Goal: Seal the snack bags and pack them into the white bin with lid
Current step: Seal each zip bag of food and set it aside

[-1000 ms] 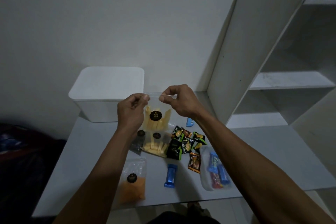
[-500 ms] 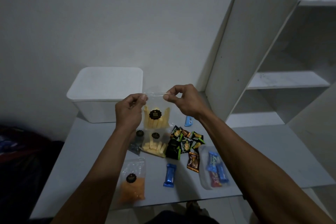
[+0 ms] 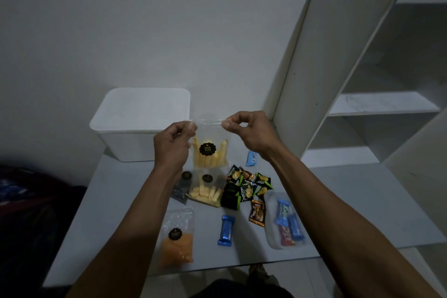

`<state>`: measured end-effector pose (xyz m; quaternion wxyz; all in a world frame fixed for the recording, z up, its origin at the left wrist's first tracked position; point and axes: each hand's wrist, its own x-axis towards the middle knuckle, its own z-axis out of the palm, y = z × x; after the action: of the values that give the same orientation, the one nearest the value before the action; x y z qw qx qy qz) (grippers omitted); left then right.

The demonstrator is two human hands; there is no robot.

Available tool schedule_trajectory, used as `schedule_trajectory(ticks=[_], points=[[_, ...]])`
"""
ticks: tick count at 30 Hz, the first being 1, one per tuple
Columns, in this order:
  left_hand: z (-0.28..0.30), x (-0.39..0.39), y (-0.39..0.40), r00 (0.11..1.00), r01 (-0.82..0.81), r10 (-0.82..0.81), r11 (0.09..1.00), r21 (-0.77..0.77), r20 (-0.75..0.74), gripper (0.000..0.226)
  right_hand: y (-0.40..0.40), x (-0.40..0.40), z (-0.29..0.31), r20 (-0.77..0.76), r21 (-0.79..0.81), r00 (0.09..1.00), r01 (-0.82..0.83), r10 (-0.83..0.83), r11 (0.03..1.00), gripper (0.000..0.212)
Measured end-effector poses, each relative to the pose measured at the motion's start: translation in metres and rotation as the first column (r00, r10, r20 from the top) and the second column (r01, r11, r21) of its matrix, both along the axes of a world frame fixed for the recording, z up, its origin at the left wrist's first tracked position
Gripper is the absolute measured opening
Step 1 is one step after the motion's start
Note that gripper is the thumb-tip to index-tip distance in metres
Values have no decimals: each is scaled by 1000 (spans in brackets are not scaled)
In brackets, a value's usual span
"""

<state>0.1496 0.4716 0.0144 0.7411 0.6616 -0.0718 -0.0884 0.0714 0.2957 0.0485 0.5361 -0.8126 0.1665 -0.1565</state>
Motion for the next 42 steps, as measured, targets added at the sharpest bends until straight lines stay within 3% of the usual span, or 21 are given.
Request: schedule_trajectory(ticks=[5, 9, 17, 22, 25, 29, 33, 36, 38, 42], points=[[2, 3, 1, 991, 129, -131, 990, 55, 41, 3, 3, 1, -2, -5, -55, 998, -56, 55, 997, 11], [3, 0, -6, 987, 123, -134, 985, 117, 91, 5, 13, 6, -11, -10, -57, 997, -81, 81, 995, 14], [6, 0, -1, 988, 123, -132, 986, 109, 85, 7, 8, -1, -9, 18, 120, 999, -46, 44, 992, 14], [8, 1, 6, 993, 113, -113, 993, 39, 17, 9, 0, -6, 0, -19, 91, 993, -116, 118, 989, 21], [10, 1, 3, 983, 152, -162, 982, 113, 83, 8, 3, -1, 7, -79, 111, 981, -167, 176, 980, 30], [9, 0, 2, 969, 162, -191, 970, 183, 154, 6, 7, 5, 11, -135, -6, 973, -191, 189, 982, 24], [5, -3, -1, 989, -14, -15, 982, 190, 150, 7, 10, 11, 3, -150, -71, 970, -203, 191, 977, 23], [7, -11, -7, 986, -163, 150, 966, 200, 79, 26, 17, 16, -11, -100, -102, 987, -135, 125, 986, 21], [10, -17, -10, 990, -139, 135, 957, 253, 32, 32, 22, 17, -18, -95, -133, 989, -127, 115, 983, 20], [8, -18, -13, 989, -120, 137, 965, 235, -58, 19, 29, 20, -24, -97, -108, 988, -128, 118, 986, 16]])
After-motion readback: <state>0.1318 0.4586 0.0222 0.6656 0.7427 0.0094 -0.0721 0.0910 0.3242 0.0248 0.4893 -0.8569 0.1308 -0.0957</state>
